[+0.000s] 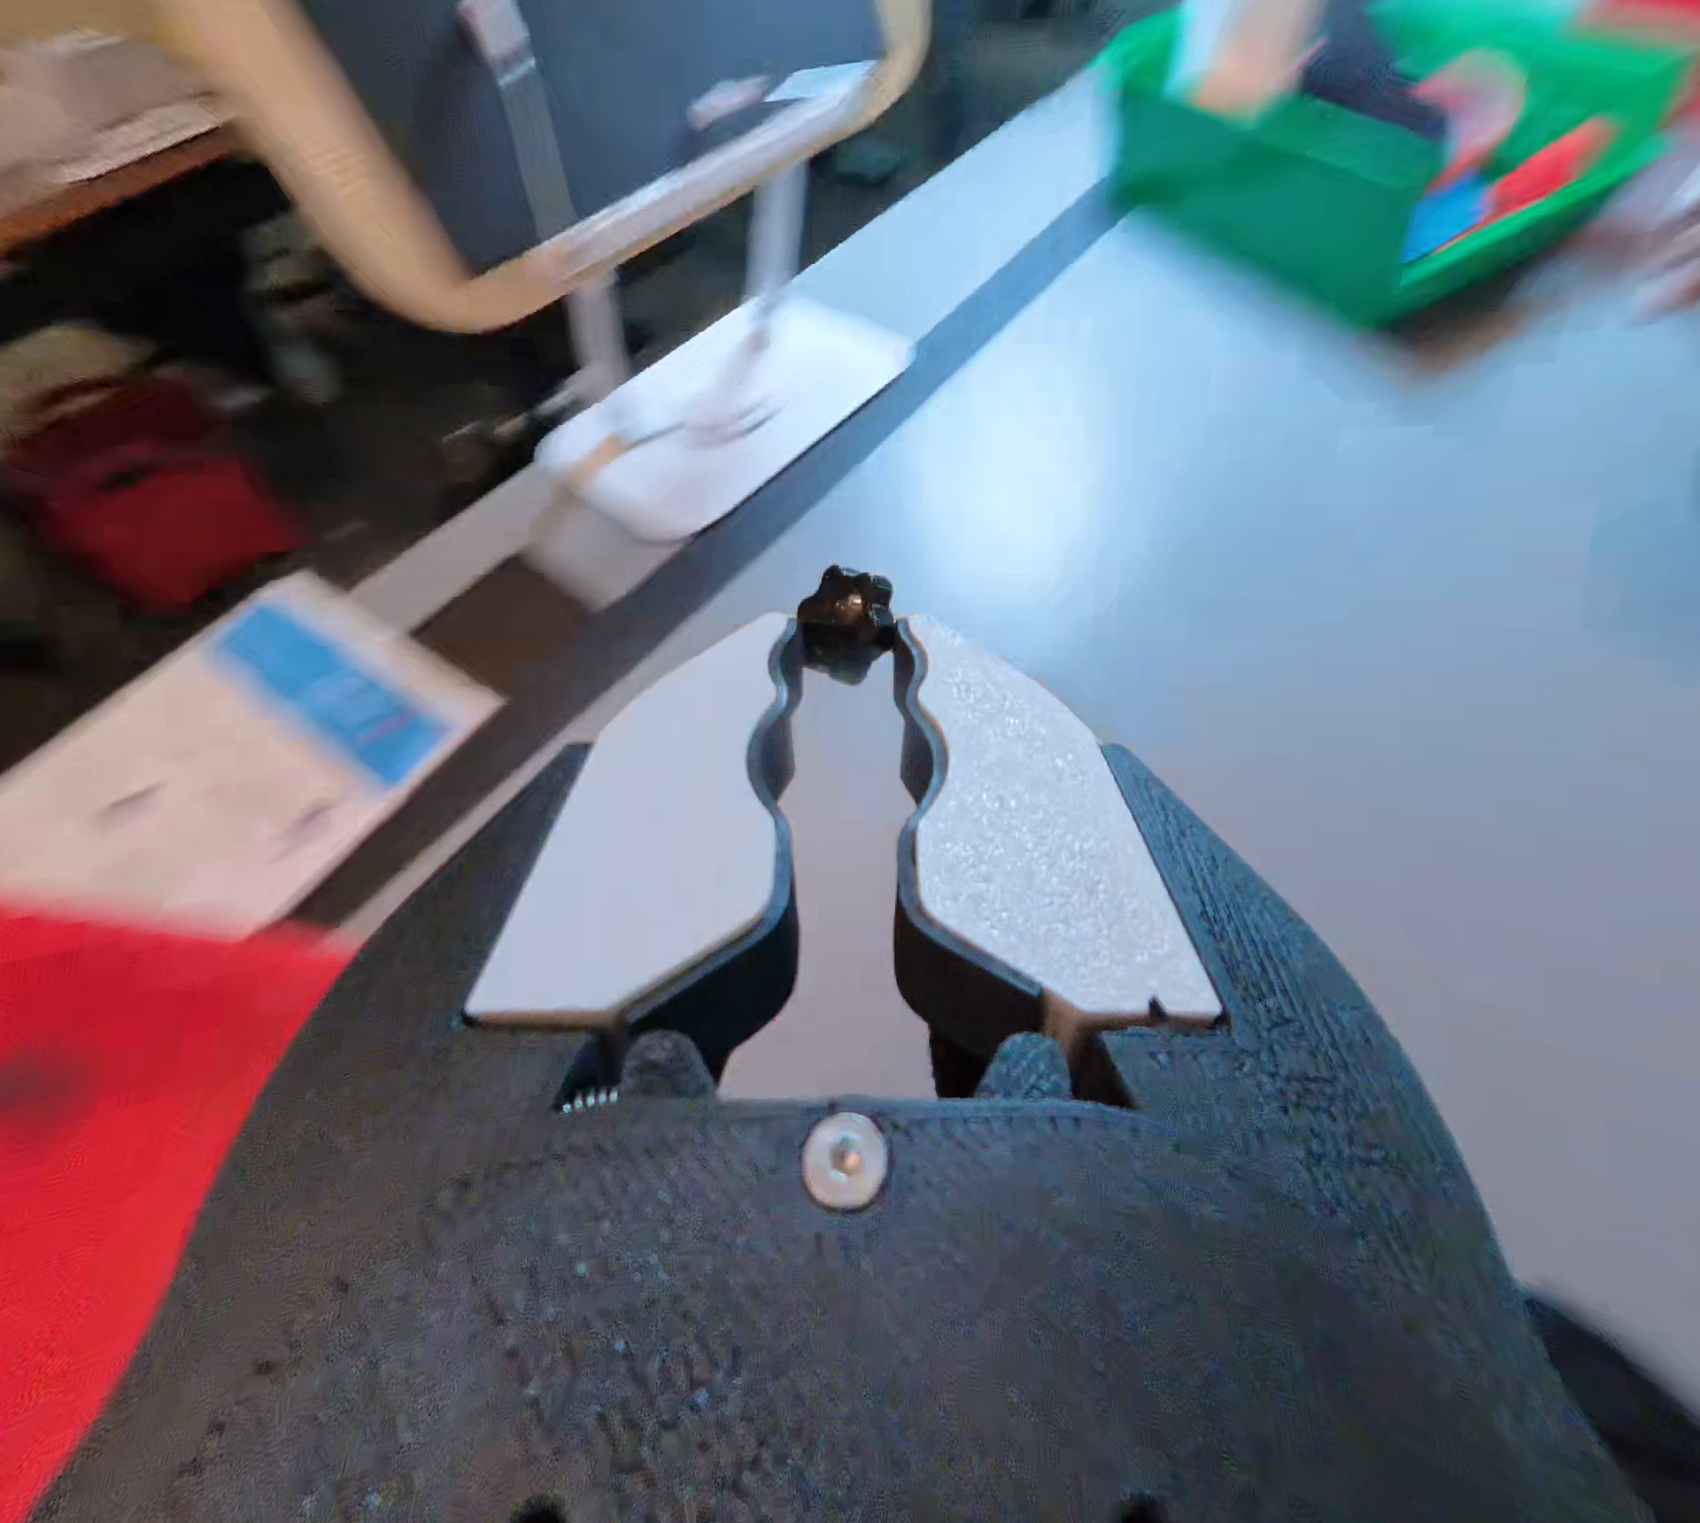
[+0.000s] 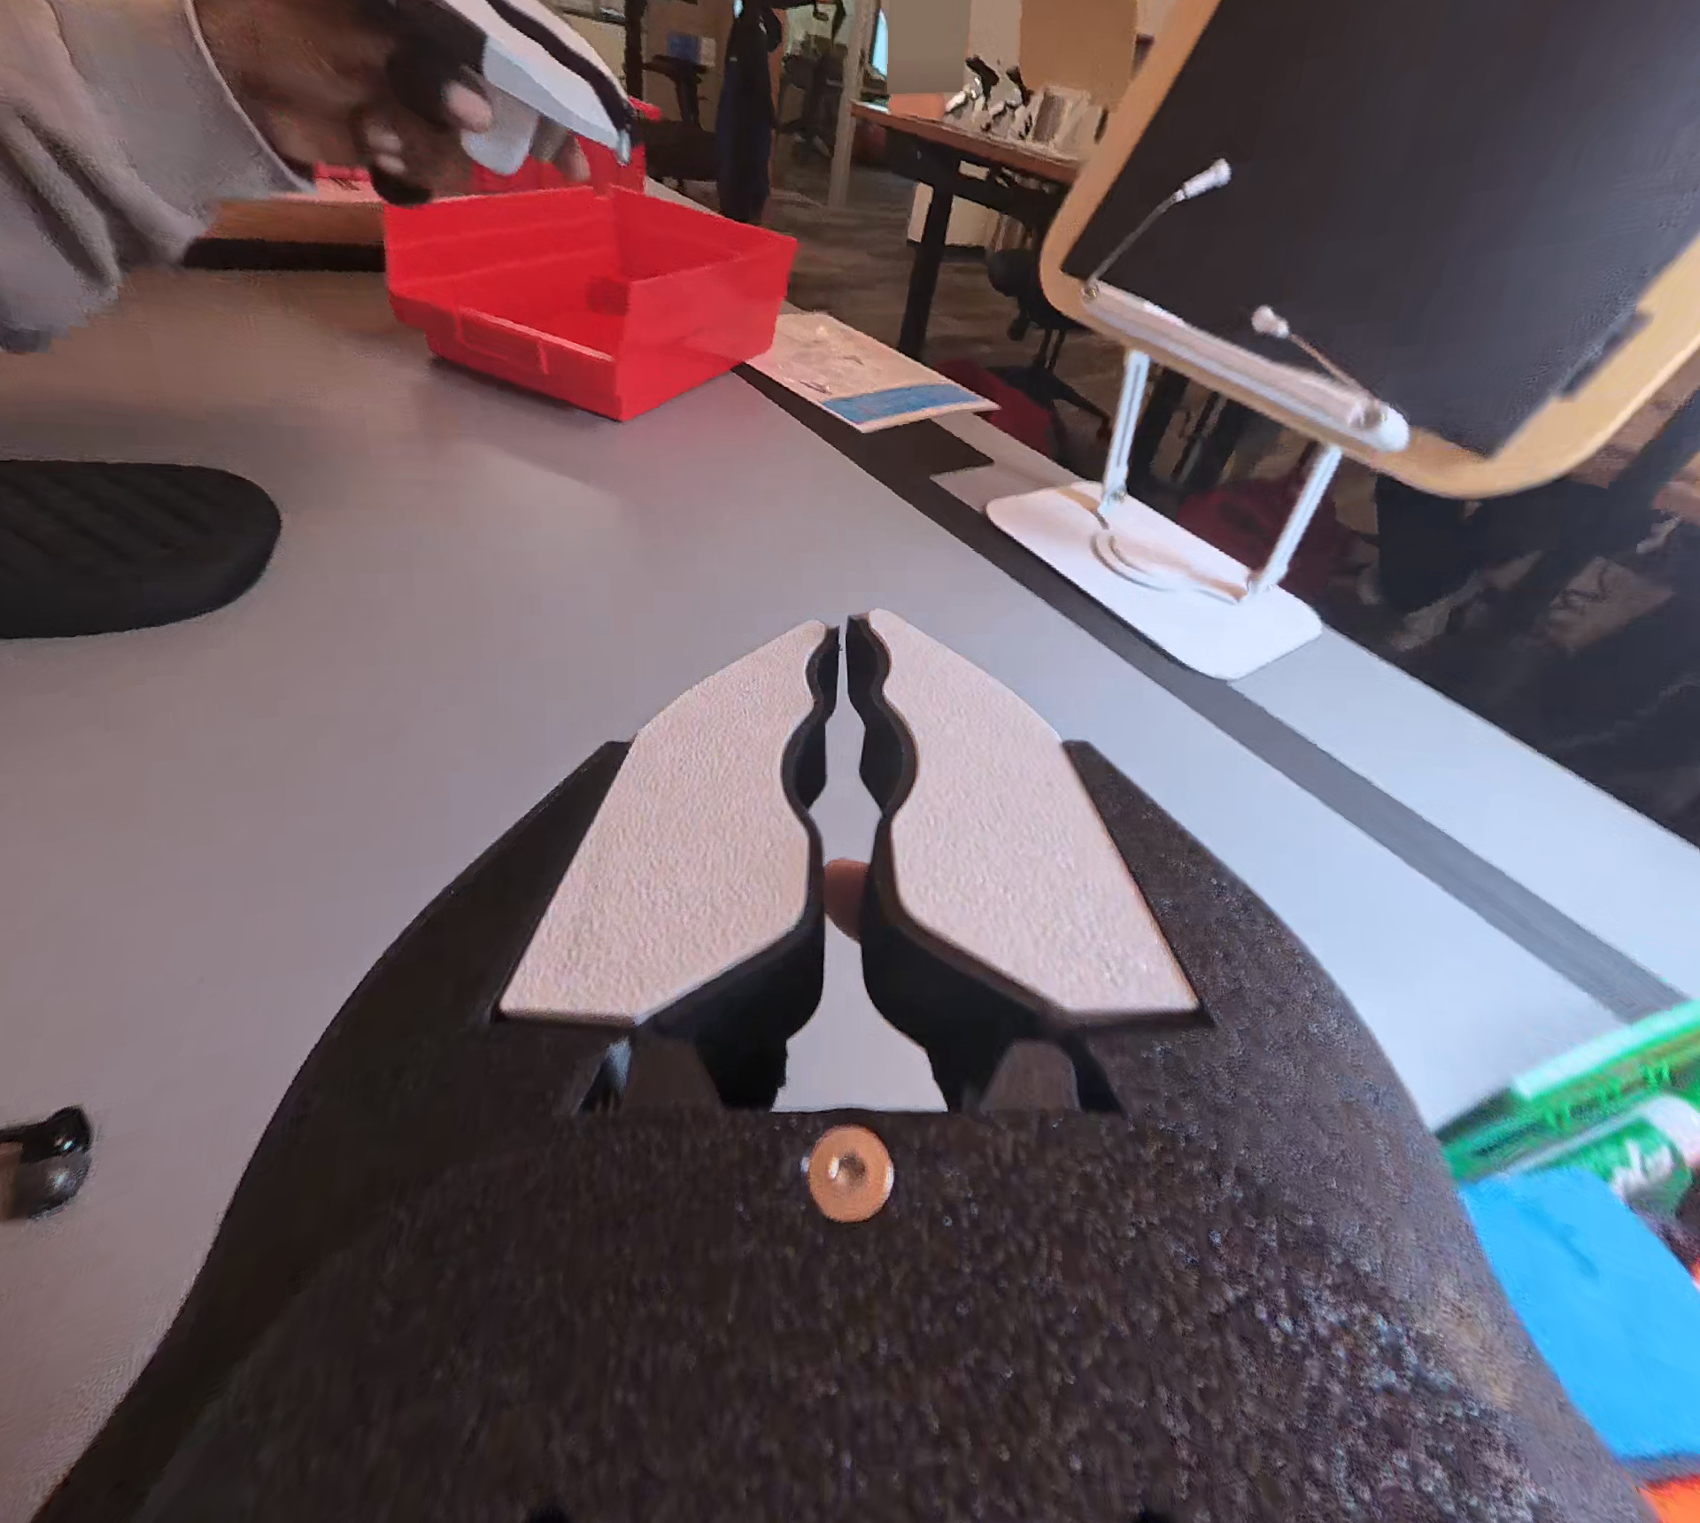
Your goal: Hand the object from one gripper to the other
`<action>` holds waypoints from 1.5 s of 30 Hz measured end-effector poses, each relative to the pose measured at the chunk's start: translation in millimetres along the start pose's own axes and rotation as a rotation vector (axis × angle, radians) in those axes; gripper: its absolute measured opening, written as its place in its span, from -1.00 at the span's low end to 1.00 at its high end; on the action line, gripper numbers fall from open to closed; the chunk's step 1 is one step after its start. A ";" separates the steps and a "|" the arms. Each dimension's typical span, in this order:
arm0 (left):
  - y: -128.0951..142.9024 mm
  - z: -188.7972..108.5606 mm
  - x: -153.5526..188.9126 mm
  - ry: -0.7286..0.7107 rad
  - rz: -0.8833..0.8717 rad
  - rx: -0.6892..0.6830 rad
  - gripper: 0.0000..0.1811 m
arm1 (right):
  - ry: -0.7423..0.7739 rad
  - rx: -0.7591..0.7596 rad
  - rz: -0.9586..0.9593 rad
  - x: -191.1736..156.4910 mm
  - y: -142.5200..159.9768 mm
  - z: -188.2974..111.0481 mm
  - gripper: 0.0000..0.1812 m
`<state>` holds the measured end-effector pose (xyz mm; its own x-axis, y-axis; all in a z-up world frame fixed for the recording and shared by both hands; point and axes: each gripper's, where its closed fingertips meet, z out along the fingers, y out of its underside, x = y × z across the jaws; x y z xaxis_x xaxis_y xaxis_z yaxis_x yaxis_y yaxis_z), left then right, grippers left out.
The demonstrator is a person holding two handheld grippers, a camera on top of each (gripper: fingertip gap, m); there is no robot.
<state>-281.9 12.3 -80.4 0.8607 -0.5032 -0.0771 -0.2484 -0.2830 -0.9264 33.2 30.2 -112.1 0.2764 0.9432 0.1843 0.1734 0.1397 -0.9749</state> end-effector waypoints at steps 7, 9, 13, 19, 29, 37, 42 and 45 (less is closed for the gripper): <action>-56.0 37.1 181.3 0.598 -0.364 0.328 -0.79 | -0.088 0.154 -0.186 -56.8 -71.1 27.2 -0.79; -59.1 47.5 204.2 0.693 -0.531 0.359 -0.79 | -0.083 0.181 -0.256 -70.1 -75.9 34.7 -0.75; -40.7 66.3 226.0 0.790 -0.748 0.373 -0.80 | -0.001 0.203 -0.469 -82.4 -54.2 45.8 -0.75; -10.7 77.4 235.3 0.859 -0.879 0.307 -0.80 | -0.019 0.185 -0.566 -94.9 -25.2 56.3 -0.93; -13.4 69.3 238.6 0.767 -0.452 0.370 -0.49 | -0.510 0.246 0.262 -100.6 -35.6 34.0 -0.94; -6.3 53.6 277.0 0.911 -0.248 0.341 -0.67 | -0.929 0.191 0.696 -120.3 -29.7 19.3 -0.94; 4.1 65.7 272.5 0.801 -0.167 0.277 -0.81 | -0.840 0.174 0.723 -110.7 -20.0 31.6 -0.93; 3.6 69.7 264.3 0.778 -0.228 0.257 -0.88 | -0.694 0.211 0.678 -94.0 -18.5 39.7 -0.90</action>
<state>-24.3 -64.9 -129.8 0.3035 -0.9010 0.3099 0.0836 -0.2988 -0.9507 -33.5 -49.1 -116.4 -0.3713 0.8017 -0.4685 -0.0072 -0.5070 -0.8619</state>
